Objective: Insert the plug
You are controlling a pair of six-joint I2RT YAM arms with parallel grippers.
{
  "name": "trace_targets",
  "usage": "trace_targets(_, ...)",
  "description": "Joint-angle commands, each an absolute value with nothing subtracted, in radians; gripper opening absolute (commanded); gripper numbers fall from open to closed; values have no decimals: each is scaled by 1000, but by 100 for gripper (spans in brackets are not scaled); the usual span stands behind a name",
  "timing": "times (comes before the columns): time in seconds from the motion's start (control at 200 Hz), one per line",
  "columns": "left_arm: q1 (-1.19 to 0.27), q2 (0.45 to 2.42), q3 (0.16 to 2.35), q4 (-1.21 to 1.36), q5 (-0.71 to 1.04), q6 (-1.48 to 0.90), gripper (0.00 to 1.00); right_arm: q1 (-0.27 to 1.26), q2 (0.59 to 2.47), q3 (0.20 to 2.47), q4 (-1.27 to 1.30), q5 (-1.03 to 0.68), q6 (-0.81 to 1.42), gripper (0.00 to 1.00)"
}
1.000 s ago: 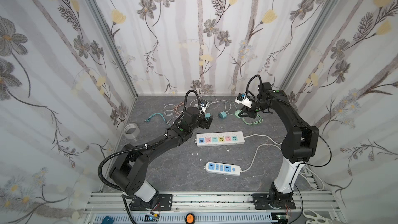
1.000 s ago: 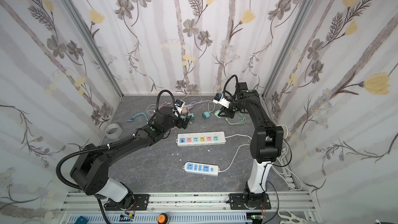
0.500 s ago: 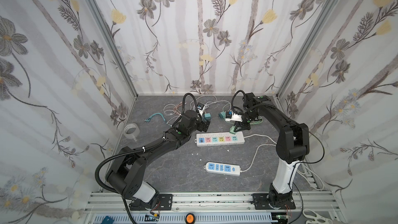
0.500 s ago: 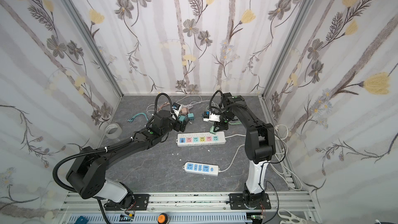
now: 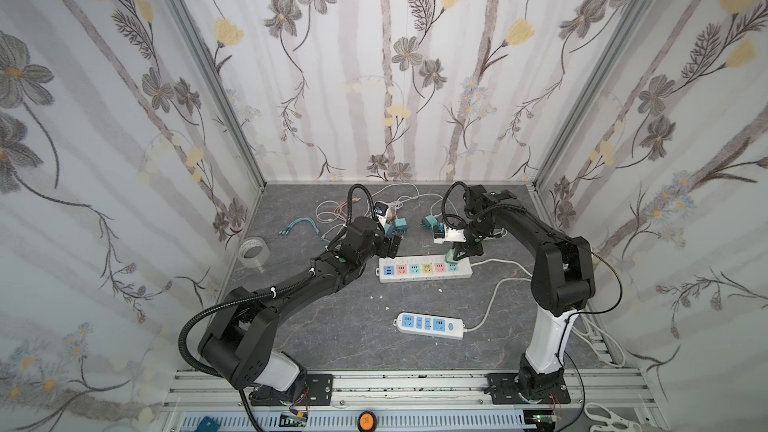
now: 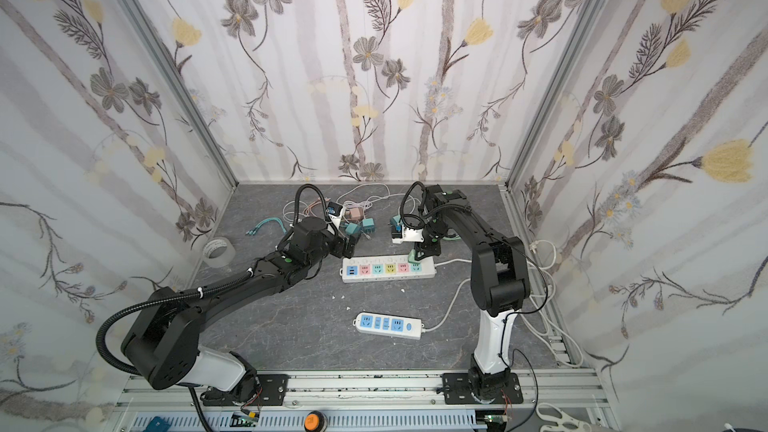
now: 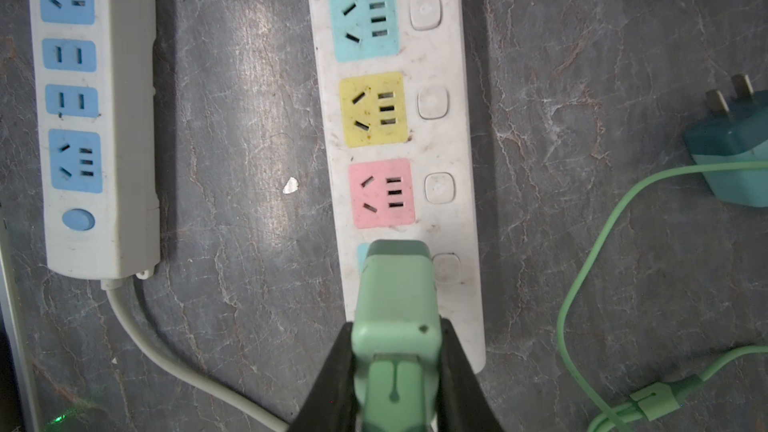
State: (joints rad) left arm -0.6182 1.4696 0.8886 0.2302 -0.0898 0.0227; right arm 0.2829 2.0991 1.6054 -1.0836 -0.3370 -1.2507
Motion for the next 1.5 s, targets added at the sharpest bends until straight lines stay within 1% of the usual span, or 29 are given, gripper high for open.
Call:
trace_targets(0.0,-613,1455,882,228,-97,14,100,286,2106,1608,-1081,-320,-1284,0)
trace_targets(0.19,-607,1442,868,229,-100,13,100,288,2109,1618,-1100,-327,-1282,0)
trace_targets(0.365,-604,1438,861,235,-100,3,100,296,2130,1621,-1102,-278,-1294,0)
trace_targets(0.62,-601,1436,851,236,-97,0,100,298,2129,1593,-1065,-250,-1321,0)
trace_targets(0.974,-598,1446,845,244,-87,0,100,304,2054,1612,-1099,-257,-1314,0)
trace_targets(1.269,-595,1451,839,248,-87,3,100,314,2090,1601,-1088,-223,-1322,0)
trace_targets(1.494,-592,1447,827,249,-91,1,100,314,2100,1577,-1055,-231,-1328,0)
